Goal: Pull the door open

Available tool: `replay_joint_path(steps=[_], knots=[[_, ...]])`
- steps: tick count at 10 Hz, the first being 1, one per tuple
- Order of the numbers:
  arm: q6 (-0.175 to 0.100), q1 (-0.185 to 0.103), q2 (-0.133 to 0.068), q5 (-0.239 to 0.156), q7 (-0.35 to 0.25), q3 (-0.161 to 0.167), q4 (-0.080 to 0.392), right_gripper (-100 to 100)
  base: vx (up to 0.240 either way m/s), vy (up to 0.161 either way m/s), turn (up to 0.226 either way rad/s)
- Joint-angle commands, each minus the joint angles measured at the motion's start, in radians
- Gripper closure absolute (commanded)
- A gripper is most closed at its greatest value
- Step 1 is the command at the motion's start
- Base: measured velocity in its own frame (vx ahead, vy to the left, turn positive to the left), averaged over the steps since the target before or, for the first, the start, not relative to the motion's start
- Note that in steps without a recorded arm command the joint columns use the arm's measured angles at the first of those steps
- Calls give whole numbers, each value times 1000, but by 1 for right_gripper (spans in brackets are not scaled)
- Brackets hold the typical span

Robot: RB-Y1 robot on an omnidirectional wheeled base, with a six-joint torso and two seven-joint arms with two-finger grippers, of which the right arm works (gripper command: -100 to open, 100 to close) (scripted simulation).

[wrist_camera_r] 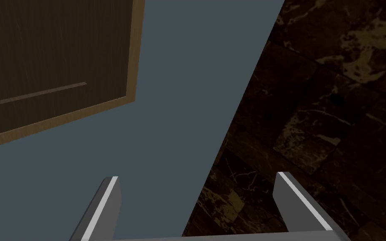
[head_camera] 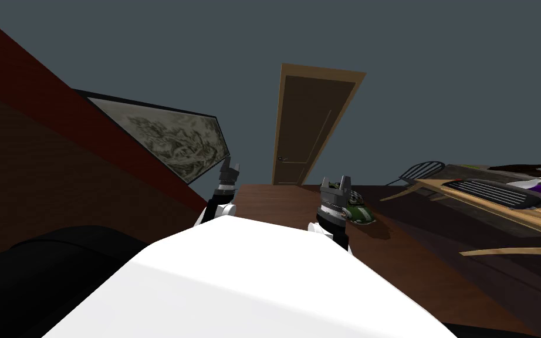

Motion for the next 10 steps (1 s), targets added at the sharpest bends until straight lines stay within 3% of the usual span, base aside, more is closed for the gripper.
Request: replay_joint_path(steps=[1,10], knots=[[-2,-15,-9,0,-1,-2,30,-100,39,5,30],[-15,-118,-56,-3,-4,-14,232,-100,74,4,33]])
